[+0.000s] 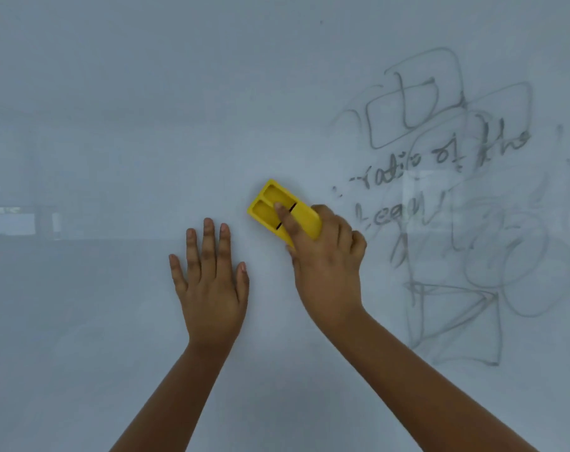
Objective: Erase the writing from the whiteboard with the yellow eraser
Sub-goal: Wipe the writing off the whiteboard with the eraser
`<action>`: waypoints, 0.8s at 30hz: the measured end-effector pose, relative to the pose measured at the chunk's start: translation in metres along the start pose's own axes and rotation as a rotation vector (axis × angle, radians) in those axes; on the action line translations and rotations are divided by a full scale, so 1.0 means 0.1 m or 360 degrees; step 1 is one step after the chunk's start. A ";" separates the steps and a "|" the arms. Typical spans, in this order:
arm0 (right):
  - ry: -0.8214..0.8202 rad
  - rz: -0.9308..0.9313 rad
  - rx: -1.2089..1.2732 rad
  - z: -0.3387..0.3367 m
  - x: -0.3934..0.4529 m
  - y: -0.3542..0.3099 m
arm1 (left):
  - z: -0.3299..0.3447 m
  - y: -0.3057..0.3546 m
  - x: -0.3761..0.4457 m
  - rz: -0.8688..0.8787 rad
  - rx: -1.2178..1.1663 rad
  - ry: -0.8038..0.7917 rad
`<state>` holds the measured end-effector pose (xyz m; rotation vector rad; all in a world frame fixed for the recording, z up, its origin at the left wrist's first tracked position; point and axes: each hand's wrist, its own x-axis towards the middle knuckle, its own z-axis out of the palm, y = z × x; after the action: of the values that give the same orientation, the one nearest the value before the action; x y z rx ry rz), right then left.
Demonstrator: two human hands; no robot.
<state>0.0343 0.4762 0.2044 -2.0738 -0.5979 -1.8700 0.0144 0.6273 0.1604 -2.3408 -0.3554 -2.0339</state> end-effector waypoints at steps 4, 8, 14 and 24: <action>-0.0038 -0.0234 -0.0030 -0.03 -0.07 0.36 | 0.04 -0.08 -0.11 0.0107 0.0074 0.0008; 0.0015 0.0174 0.0043 -0.13 0.47 0.54 | 0.03 -0.06 -0.12 0.0087 0.0096 0.0003; -0.0066 -0.0031 0.0090 -0.10 0.12 0.31 | -0.13 0.12 0.09 0.0236 0.0045 0.0015; 0.0013 0.0499 0.0148 -0.14 0.30 0.82 | -0.06 0.50 0.60 0.0349 0.0019 -0.0065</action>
<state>0.0634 0.4016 0.2411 -1.9676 -0.3270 -1.6404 0.0250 0.5874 0.2272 -2.3008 -0.1051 -1.8817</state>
